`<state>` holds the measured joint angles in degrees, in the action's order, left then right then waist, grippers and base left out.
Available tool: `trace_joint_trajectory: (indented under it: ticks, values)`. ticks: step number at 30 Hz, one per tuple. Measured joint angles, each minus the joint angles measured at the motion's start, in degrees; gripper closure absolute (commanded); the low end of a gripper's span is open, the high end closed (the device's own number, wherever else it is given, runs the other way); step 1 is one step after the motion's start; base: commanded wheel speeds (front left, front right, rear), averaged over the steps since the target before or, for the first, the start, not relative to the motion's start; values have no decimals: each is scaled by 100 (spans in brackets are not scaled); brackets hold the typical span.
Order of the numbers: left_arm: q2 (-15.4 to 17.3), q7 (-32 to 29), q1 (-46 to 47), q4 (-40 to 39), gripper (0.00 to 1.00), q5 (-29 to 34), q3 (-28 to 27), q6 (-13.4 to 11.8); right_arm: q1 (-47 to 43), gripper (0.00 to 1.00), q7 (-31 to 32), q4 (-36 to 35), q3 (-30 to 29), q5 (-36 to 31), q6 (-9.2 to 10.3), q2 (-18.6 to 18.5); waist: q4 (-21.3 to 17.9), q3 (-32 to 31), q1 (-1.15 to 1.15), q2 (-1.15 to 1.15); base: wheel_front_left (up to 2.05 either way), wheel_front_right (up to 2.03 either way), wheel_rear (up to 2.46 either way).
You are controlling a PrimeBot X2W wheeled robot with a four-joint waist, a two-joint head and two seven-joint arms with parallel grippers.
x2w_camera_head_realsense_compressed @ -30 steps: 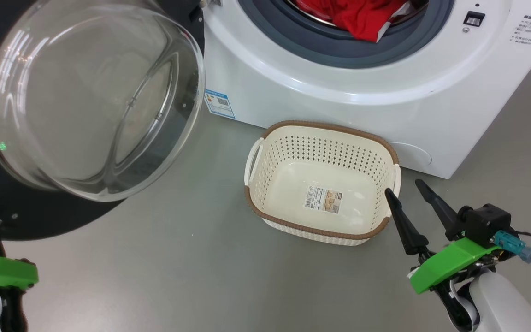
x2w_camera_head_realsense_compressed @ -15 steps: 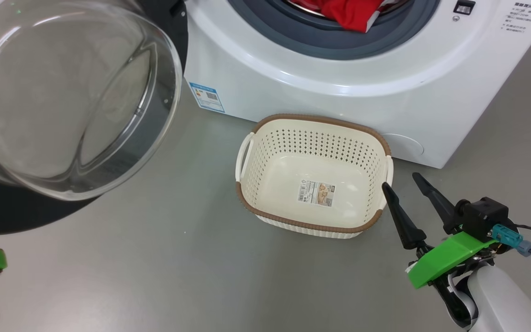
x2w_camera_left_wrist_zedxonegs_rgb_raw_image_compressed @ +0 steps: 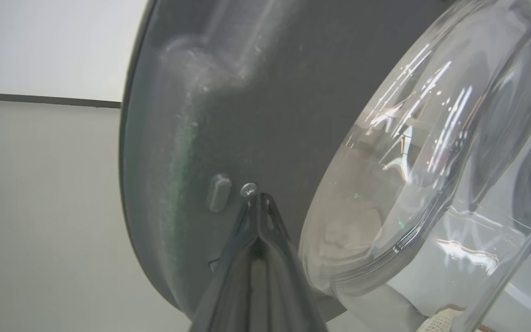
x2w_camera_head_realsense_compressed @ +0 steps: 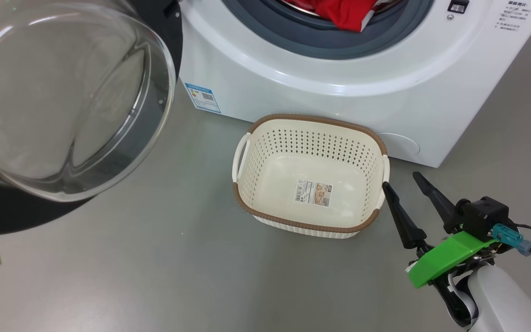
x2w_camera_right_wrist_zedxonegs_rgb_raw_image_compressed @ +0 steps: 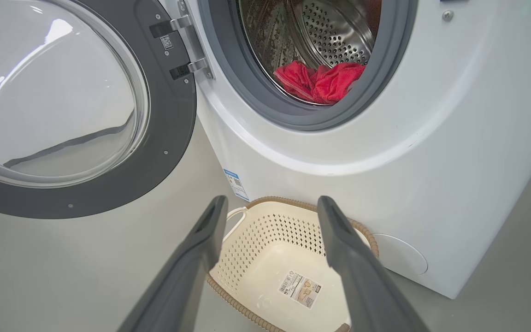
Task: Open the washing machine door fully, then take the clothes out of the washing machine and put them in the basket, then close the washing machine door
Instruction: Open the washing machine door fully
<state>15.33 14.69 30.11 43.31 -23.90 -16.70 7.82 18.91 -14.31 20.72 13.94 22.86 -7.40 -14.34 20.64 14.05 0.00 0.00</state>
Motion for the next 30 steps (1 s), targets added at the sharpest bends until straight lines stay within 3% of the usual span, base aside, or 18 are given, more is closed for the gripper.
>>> trace_joint_trajectory:
  ticks: [10,13,15,30]
  values:
    - [-178,0,-280,-344,100,-118,166,-2,-2,0,0,4,-4,1,0,0,74,-131,0,0,0,0,0]
    - [-265,0,-464,-503,60,-171,231,-2,-4,0,0,8,-4,1,0,1,92,-191,0,0,0,0,0]
    - [-321,0,-603,-651,2,-259,310,-3,-8,0,0,9,-2,1,0,3,98,-240,0,0,0,0,0]
    - [-497,0,-1674,-1800,0,-624,1225,-4,-130,0,0,-40,-27,11,0,80,-114,-512,0,0,0,0,0]
